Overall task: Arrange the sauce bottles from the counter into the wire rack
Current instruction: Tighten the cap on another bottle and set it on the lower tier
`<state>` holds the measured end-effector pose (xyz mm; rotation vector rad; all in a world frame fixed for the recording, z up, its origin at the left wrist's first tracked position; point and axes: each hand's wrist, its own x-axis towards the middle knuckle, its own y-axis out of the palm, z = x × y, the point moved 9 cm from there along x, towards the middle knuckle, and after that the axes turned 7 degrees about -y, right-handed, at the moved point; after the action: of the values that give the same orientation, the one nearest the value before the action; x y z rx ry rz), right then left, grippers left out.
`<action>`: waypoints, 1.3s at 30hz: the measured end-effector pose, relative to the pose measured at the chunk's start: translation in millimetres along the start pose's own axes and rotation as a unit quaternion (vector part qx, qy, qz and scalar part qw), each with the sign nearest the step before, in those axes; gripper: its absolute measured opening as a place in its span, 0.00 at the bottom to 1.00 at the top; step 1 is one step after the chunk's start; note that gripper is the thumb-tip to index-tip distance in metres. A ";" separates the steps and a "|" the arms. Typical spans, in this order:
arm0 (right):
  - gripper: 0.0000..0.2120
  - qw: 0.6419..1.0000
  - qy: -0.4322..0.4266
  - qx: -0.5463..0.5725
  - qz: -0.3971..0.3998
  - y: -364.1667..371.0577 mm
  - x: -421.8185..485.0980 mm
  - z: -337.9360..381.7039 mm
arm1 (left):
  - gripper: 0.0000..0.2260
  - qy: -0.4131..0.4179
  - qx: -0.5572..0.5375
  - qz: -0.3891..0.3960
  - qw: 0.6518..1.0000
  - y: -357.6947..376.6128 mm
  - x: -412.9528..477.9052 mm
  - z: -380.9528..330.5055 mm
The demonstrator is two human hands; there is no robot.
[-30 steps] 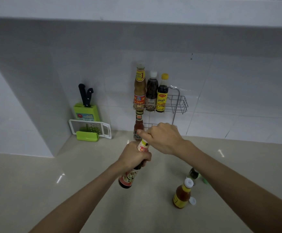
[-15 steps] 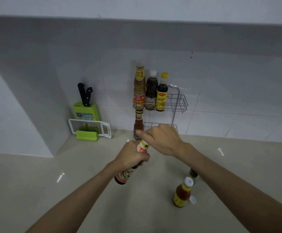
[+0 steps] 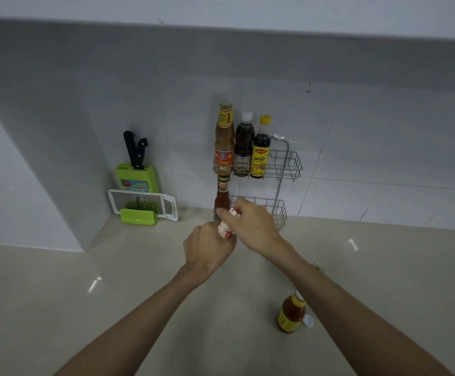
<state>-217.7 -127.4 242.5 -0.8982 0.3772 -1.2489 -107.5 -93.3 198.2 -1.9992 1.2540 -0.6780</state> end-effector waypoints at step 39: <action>0.17 0.973 0.087 0.194 -0.095 51.4 108.9 -147.8 | 0.44 -0.104 -0.135 0.325 0.930 117.4 165.4 39.9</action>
<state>-252.3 -281.6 135.9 -0.4999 0.1768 -1.5189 -78.2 -270.1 95.2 -1.6347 1.8105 0.0325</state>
